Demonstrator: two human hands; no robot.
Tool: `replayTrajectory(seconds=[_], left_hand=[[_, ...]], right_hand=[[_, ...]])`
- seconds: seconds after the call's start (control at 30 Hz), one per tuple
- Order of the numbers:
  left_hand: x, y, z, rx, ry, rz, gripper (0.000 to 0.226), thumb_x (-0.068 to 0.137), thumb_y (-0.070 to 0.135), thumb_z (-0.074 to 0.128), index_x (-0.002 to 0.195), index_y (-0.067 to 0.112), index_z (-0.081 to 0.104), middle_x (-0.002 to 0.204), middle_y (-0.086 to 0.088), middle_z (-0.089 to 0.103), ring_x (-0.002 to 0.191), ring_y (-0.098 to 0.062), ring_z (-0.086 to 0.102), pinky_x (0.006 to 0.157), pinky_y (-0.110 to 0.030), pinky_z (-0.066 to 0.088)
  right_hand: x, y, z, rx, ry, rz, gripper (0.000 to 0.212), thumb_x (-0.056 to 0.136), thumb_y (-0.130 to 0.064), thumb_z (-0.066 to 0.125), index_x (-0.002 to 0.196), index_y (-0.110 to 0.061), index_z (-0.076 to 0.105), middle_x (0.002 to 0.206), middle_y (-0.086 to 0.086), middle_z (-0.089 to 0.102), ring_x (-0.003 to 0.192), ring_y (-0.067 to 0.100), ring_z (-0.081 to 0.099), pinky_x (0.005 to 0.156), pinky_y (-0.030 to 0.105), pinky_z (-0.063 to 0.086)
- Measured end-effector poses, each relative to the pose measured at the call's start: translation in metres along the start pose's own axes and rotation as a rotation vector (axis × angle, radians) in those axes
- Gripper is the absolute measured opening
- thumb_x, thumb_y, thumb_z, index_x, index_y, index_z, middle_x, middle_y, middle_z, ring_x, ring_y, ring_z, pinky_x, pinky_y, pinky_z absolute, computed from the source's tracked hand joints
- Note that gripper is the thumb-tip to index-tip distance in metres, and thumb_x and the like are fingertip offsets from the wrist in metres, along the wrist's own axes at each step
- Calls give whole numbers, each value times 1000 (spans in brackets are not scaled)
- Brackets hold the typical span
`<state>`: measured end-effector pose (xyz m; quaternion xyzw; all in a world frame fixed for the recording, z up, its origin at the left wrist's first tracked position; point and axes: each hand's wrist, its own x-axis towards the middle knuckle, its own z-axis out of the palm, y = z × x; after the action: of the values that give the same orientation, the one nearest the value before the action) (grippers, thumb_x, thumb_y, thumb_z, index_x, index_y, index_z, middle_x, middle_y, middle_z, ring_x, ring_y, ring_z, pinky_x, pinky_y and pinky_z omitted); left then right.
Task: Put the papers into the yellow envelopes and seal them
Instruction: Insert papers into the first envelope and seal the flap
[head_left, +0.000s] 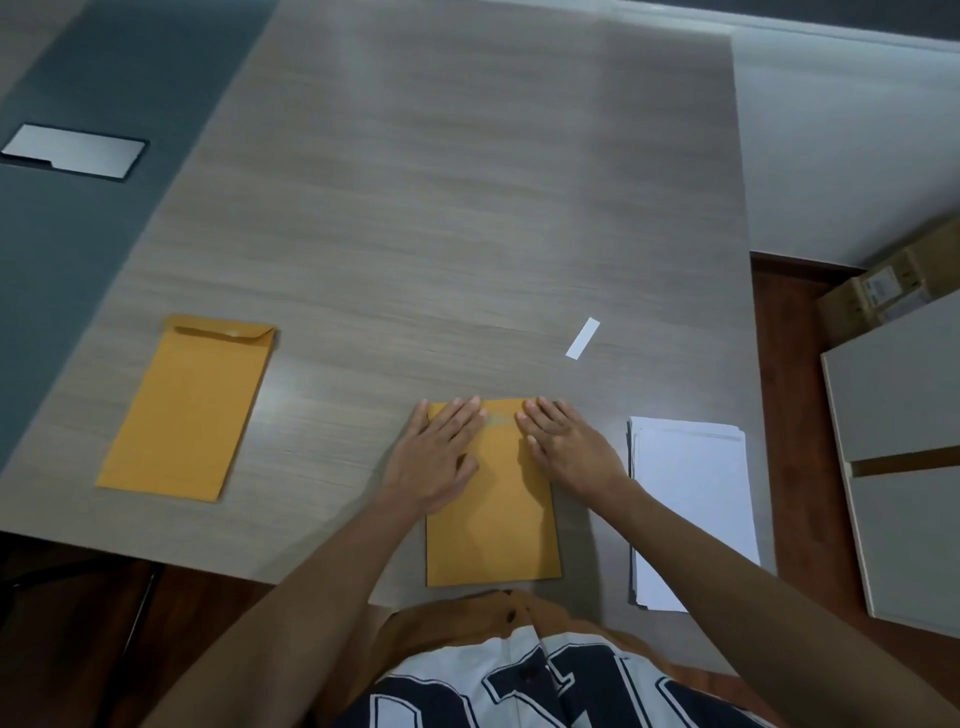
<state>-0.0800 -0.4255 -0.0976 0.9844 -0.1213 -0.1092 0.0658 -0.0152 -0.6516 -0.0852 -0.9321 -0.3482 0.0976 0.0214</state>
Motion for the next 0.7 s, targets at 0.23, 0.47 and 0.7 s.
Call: replayTrajectory(seconds=[0.23, 0.47, 0.7], left_hand=[[-25, -24, -1, 26, 19, -104, 61, 95, 40, 25, 152, 19, 30, 159, 4, 26, 147, -16, 25, 115, -52, 16], [-25, -21, -1, 42, 15, -122, 62, 96, 41, 14, 154, 20, 20, 161, 5, 15, 149, -14, 14, 118, -52, 11], [-28, -23, -3, 53, -14, -114, 59, 95, 42, 20, 150, 20, 27, 157, 4, 31, 146, -19, 27, 115, -51, 12]], right_hand=[[-2, -4, 2, -63, -60, 29, 54, 100, -30, 21, 124, -13, 67, 128, 6, 66, 122, 23, 60, 104, 41, 44], [-6, -9, 2, -95, -52, 81, 50, 96, -31, 29, 124, -15, 67, 127, 4, 66, 122, 25, 60, 109, 42, 39], [-13, -16, 6, -81, -56, 141, 55, 99, -35, 19, 137, -19, 56, 139, 2, 57, 135, 28, 48, 118, 41, 15]])
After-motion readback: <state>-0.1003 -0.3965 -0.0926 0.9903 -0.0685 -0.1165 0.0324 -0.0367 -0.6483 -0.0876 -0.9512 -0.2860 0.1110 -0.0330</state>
